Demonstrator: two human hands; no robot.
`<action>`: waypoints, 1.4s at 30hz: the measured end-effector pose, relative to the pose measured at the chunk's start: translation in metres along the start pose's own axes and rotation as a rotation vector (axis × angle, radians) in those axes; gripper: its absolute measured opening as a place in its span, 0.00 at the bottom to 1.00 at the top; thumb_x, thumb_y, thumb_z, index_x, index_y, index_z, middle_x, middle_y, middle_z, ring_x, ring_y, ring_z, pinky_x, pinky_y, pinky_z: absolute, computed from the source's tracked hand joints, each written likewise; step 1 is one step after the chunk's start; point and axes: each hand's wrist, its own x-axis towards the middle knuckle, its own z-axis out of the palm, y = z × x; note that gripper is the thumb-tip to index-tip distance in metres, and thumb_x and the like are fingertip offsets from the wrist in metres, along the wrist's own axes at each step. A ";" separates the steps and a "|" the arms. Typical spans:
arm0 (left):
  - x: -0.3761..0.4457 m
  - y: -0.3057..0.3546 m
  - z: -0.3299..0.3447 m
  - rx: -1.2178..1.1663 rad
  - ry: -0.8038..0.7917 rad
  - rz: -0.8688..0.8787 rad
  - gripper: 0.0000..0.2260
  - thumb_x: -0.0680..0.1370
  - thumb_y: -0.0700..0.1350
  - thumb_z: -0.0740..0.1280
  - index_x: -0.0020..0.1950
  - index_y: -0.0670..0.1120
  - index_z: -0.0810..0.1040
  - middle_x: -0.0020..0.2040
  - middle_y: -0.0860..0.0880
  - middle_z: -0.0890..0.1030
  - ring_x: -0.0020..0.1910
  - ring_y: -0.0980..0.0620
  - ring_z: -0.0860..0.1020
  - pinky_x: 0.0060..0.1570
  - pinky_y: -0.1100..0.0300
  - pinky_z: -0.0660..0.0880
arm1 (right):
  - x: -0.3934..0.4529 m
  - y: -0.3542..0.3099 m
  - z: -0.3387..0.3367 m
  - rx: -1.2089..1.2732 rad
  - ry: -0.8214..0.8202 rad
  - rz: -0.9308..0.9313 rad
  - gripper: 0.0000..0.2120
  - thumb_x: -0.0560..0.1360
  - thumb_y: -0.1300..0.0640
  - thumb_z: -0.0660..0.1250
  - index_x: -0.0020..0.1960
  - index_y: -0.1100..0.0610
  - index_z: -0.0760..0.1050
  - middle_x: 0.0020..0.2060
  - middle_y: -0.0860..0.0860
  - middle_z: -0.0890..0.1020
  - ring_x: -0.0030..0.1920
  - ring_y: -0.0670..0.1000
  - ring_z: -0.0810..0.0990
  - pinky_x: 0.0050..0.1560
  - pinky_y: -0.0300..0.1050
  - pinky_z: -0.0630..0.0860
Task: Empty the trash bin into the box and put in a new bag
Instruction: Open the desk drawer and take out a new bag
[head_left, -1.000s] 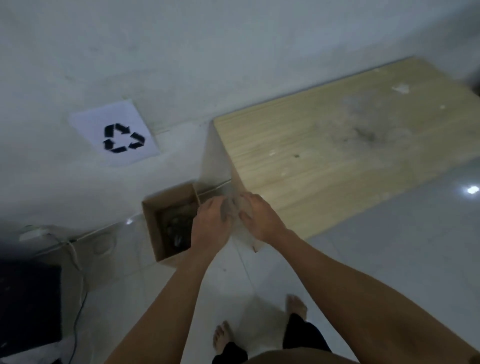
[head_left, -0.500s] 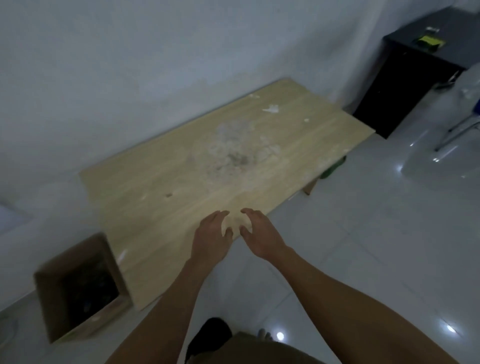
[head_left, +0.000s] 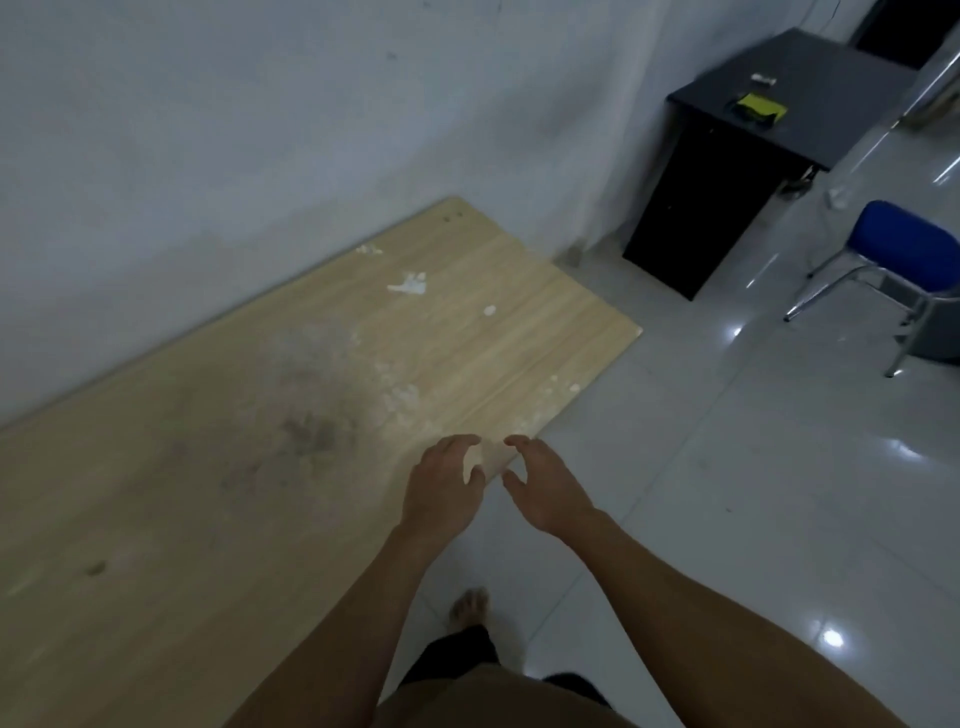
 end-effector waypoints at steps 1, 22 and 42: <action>0.016 0.010 0.006 0.009 -0.010 0.008 0.19 0.78 0.45 0.66 0.69 0.51 0.76 0.69 0.52 0.76 0.68 0.48 0.73 0.68 0.51 0.71 | 0.012 0.010 -0.014 -0.008 0.003 0.003 0.25 0.82 0.51 0.63 0.77 0.54 0.65 0.71 0.55 0.73 0.71 0.56 0.71 0.72 0.53 0.69; 0.191 0.144 0.154 0.050 0.347 -0.387 0.18 0.76 0.44 0.67 0.65 0.47 0.79 0.64 0.46 0.81 0.62 0.43 0.78 0.59 0.51 0.76 | 0.238 0.184 -0.160 -0.358 -0.372 -0.650 0.26 0.78 0.46 0.64 0.71 0.61 0.73 0.66 0.58 0.78 0.69 0.60 0.75 0.69 0.58 0.72; 0.120 0.141 0.314 -0.256 0.659 -0.594 0.13 0.81 0.45 0.65 0.65 0.49 0.80 0.64 0.52 0.81 0.63 0.53 0.78 0.63 0.57 0.75 | 0.237 0.228 -0.113 -0.560 -0.095 -0.901 0.29 0.78 0.35 0.61 0.72 0.52 0.69 0.73 0.55 0.71 0.74 0.58 0.68 0.72 0.58 0.62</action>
